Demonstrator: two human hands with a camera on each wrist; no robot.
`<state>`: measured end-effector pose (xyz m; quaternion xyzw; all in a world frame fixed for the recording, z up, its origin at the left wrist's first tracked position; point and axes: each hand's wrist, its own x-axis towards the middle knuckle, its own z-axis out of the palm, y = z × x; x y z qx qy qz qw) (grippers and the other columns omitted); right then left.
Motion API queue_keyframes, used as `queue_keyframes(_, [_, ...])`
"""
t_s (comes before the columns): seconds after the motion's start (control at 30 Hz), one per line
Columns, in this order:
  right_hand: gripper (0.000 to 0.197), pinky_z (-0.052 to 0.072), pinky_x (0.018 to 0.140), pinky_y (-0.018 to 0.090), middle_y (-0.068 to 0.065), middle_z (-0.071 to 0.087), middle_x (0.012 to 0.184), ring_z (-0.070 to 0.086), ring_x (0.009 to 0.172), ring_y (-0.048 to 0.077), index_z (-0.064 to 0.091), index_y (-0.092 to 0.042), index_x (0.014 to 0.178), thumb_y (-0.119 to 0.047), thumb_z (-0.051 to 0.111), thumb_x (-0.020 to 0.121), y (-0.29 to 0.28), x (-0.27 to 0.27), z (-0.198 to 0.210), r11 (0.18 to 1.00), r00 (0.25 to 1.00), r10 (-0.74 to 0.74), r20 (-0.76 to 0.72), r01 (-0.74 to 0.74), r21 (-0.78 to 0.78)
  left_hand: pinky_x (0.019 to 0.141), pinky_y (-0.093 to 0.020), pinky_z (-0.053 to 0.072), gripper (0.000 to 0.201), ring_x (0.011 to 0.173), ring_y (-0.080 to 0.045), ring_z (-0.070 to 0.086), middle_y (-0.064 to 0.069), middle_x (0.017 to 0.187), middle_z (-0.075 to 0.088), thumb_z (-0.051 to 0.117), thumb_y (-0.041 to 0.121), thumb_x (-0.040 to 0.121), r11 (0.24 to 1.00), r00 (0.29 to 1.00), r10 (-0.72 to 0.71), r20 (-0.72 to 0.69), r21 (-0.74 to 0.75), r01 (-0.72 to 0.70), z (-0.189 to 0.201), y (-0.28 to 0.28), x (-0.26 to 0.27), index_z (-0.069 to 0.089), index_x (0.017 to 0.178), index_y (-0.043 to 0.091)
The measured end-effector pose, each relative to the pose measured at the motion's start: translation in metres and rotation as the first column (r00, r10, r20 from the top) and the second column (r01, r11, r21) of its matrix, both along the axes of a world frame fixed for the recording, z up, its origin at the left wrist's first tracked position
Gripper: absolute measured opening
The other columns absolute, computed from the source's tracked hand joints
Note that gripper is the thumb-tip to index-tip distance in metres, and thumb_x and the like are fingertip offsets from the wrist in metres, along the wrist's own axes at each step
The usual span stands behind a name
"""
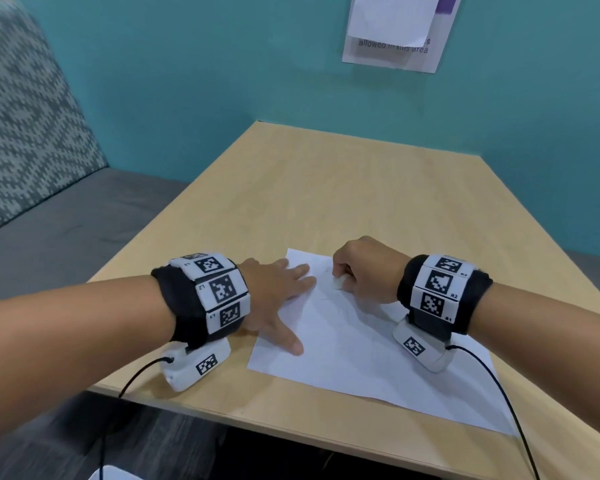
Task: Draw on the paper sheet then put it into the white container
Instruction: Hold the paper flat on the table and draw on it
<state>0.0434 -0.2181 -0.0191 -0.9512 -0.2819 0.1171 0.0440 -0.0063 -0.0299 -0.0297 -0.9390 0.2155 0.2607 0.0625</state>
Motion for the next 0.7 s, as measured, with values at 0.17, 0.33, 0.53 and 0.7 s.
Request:
queue_keyframes(0.17, [0.014, 0.042, 0.071, 0.027, -0.001, 0.053, 0.088, 0.051, 0.081, 0.019, 0.064, -0.013, 0.098, -0.018, 0.060, 0.086, 0.003, -0.003, 0.000, 1.000, 1.000, 0.002, 0.003, -0.002, 0.016, 0.115, -0.050, 0.021, 0.114, 0.148, -0.021, 0.009, 0.011, 0.166, 0.004, 0.060, 0.082, 0.071, 0.999, 0.996, -0.009, 0.093, -0.030, 0.012, -0.004, -0.002, 0.005, 0.008, 0.158, 0.030])
queue_keyframes(0.33, [0.014, 0.043, 0.070, 0.026, -0.003, 0.057, 0.084, 0.052, 0.078, 0.017, 0.067, -0.011, 0.095, -0.014, 0.063, 0.083, 0.010, -0.012, 0.003, 0.996, 0.999, 0.049, -0.014, -0.047, 0.075, 0.109, -0.048, 0.029, 0.104, 0.140, -0.022, 0.017, 0.011, 0.164, 0.009, 0.057, 0.082, 0.072, 0.999, 0.991, -0.014, 0.133, -0.040, 0.020, -0.006, 0.003, 0.012, 0.018, 0.156, 0.034])
queue_keyframes(0.53, [0.014, 0.043, 0.073, 0.027, 0.003, 0.062, 0.091, 0.050, 0.079, 0.017, 0.066, -0.010, 0.098, -0.014, 0.061, 0.086, 0.024, -0.021, 0.000, 0.988, 0.988, 0.155, -0.019, -0.155, 0.020, 0.116, -0.064, -0.001, 0.108, 0.151, -0.027, -0.019, 0.008, 0.166, -0.014, 0.051, 0.086, 0.073, 1.000, 0.997, 0.020, 0.075, -0.010, -0.020, -0.015, 0.007, 0.012, 0.000, 0.156, 0.041])
queue_keyframes(0.7, [0.007, 0.047, 0.072, 0.030, 0.004, 0.061, 0.090, 0.056, 0.079, 0.022, 0.059, -0.020, 0.086, -0.013, 0.057, 0.085, 0.028, -0.019, 0.001, 0.994, 0.994, 0.111, -0.022, -0.111, 0.001, 0.111, -0.072, -0.010, 0.108, 0.148, -0.030, -0.027, 0.007, 0.164, -0.021, 0.050, 0.084, 0.075, 1.000, 0.999, 0.027, 0.037, 0.005, -0.028, -0.013, 0.006, 0.009, -0.006, 0.156, 0.040])
